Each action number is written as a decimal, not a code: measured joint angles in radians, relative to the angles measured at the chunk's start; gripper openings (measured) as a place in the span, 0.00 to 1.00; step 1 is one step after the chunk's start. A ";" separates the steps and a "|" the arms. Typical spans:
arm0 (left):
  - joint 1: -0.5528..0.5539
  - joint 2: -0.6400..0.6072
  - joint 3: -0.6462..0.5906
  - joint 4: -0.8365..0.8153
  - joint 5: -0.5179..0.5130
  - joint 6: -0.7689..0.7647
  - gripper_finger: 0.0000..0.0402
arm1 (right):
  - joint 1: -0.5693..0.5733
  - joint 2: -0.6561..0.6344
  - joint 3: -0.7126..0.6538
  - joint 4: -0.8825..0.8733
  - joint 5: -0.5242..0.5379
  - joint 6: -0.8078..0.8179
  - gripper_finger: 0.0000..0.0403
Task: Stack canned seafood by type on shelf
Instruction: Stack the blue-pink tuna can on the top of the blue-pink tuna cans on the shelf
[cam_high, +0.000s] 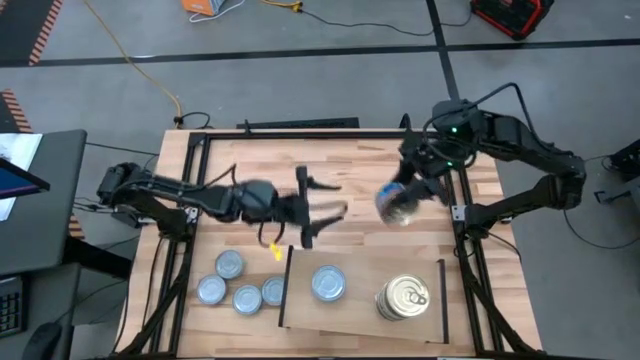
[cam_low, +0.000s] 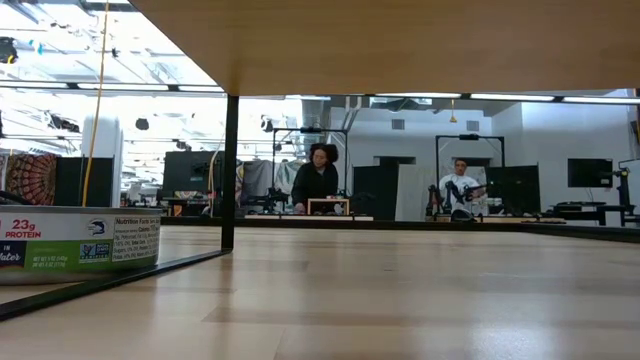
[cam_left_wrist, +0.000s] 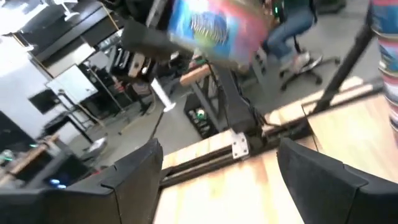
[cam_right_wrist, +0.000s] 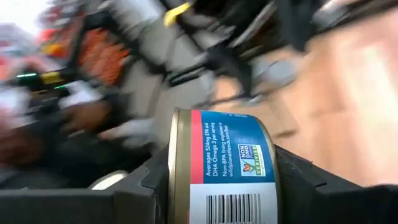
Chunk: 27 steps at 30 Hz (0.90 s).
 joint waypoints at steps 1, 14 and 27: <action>-0.026 0.001 0.000 -0.011 -0.035 0.016 0.75 | 0.000 0.000 0.012 -0.019 -0.041 0.027 0.52; -0.236 0.001 0.000 -0.052 -0.274 0.007 0.75 | 0.191 0.056 0.023 0.022 -0.174 0.619 0.52; -0.269 0.001 0.000 -0.054 -0.341 -0.061 0.75 | 0.337 0.103 0.022 0.035 -0.133 0.747 0.53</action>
